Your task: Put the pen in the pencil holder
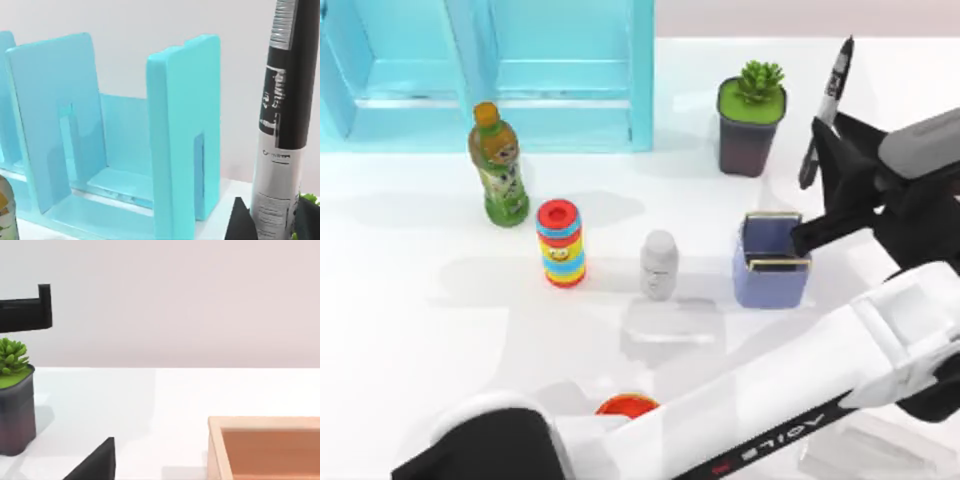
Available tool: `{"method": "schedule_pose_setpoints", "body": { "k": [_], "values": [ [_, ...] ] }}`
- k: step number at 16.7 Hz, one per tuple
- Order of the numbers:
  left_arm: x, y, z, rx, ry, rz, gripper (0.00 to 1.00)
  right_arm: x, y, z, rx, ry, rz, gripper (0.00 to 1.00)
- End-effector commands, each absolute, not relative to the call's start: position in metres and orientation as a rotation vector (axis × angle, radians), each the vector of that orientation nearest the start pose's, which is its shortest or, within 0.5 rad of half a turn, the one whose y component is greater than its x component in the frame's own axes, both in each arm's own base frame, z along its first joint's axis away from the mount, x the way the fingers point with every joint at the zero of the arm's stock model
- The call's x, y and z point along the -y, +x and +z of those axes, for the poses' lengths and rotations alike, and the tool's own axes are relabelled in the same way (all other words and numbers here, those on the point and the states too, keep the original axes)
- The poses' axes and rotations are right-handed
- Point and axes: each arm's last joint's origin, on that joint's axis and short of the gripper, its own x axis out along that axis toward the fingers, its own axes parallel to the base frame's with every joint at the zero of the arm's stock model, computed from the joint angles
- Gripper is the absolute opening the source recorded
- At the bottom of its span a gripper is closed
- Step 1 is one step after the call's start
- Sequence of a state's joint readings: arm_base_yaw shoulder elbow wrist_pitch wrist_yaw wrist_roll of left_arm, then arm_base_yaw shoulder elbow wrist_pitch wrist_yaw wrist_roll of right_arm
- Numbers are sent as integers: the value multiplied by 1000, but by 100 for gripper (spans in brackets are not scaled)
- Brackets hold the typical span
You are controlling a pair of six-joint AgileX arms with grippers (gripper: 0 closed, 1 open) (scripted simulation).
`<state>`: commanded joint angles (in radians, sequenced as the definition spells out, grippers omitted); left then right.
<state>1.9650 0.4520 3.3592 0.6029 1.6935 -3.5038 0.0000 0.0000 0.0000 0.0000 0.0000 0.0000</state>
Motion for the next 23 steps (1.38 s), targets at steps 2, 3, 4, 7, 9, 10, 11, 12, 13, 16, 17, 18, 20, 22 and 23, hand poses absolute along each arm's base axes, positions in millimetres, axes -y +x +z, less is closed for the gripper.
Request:
{"method": "schedule_pose_setpoints", "body": {
  "k": [2,3,4,7,9,10,11,12,13,16,17,18,20,22,23],
  "values": [
    [477,223,191,44,15,480,0,1,106,160,0,0,0,100],
    [477,223,191,44,15,480,0,1,106,160,0,0,0,100],
    [480,222,183,32,44,458,0,1,106,160,0,0,0,100],
    [477,225,187,39,24,470,0,1,106,160,0,0,0,100],
    [475,227,189,44,15,480,0,1,106,160,0,0,0,100],
    [475,227,189,44,15,480,0,1,106,160,0,0,0,100],
    [475,227,189,44,15,480,0,1,106,160,0,0,0,100],
    [475,227,189,44,15,480,0,1,106,160,0,0,0,100],
    [475,227,189,44,15,480,8,1,106,160,0,0,0,100],
    [475,227,189,44,15,480,30,1,106,160,0,0,0,100],
    [475,227,189,44,15,480,38,1,106,160,0,0,0,100],
    [475,227,189,44,15,480,45,1,106,160,0,0,0,100],
    [475,227,189,44,15,480,60,1,106,160,0,0,0,100],
    [475,227,189,44,15,480,75,1,106,160,0,0,0,100],
    [475,227,189,44,15,480,83,1,106,160,0,0,0,100]
  ]
}}
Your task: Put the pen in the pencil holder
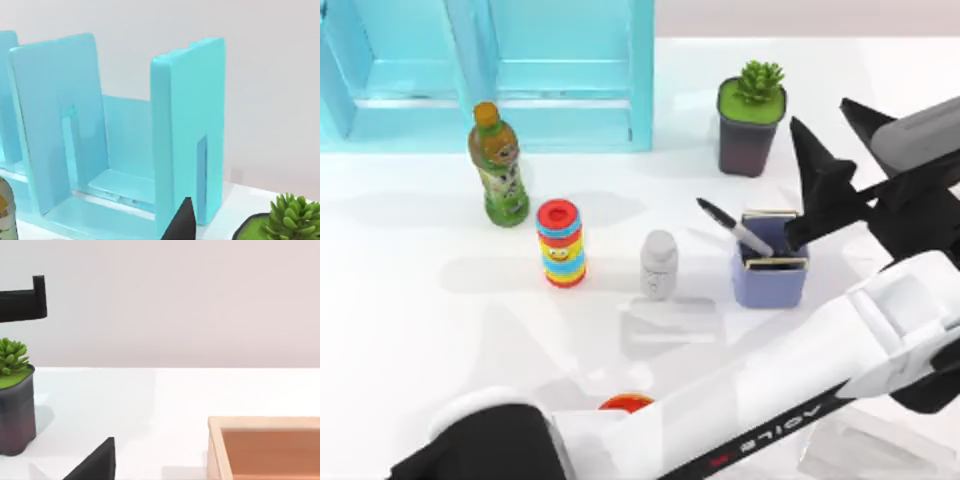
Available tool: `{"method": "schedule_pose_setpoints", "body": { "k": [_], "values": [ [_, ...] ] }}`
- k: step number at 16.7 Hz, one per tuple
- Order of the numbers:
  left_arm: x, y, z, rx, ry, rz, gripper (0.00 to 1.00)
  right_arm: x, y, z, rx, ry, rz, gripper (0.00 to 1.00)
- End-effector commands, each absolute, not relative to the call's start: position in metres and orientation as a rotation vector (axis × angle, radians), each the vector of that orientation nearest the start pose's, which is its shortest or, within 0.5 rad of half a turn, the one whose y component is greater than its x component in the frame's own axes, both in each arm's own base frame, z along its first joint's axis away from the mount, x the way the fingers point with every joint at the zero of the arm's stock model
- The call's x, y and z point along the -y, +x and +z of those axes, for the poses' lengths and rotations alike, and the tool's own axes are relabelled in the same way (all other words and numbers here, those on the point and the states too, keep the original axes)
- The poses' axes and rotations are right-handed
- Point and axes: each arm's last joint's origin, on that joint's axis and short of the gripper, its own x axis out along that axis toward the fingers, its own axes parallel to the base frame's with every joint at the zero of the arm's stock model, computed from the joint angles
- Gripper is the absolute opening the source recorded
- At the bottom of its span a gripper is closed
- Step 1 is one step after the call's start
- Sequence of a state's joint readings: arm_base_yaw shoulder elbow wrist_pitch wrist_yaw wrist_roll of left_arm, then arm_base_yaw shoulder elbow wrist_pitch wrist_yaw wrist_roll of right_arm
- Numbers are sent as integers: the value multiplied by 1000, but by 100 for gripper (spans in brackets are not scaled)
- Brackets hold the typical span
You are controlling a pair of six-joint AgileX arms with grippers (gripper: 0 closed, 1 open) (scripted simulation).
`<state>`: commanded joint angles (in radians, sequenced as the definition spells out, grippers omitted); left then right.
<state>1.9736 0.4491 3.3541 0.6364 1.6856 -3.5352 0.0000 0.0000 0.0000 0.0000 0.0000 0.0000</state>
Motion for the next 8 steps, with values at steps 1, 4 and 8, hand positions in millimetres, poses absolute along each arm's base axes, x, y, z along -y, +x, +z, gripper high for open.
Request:
{"method": "schedule_pose_setpoints", "body": {
  "k": [1,4,8],
  "values": [
    [475,227,189,44,15,480,90,1,106,160,0,0,0,100],
    [475,227,189,44,15,480,100,1,106,160,0,0,0,100],
    [475,227,189,44,15,480,100,1,106,160,0,0,0,100]
  ]
}}
